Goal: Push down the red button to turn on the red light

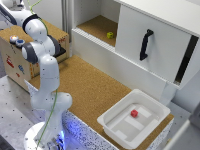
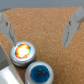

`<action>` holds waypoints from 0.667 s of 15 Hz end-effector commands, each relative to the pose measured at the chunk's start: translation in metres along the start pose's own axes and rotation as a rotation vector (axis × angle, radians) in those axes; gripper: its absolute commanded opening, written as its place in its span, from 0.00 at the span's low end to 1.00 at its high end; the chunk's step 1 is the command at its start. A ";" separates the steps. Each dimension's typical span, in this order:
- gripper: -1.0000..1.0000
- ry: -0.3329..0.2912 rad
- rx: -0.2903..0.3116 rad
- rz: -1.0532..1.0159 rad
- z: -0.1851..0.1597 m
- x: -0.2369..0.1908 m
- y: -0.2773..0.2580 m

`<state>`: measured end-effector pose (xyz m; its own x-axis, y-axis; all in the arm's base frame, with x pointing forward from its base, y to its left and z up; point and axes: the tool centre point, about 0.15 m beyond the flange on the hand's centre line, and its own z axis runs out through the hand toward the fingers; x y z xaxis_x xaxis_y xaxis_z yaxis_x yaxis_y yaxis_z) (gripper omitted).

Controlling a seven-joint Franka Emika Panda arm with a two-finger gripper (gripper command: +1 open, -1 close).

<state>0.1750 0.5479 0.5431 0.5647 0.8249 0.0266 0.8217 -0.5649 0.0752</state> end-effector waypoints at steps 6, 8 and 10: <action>1.00 -0.052 0.104 0.269 0.016 -0.079 0.082; 1.00 -0.051 0.121 0.282 0.023 -0.092 0.094; 1.00 -0.048 0.143 0.314 0.031 -0.110 0.112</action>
<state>0.2027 0.4711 0.5538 0.7540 0.6477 -0.1093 0.6567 -0.7475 0.1004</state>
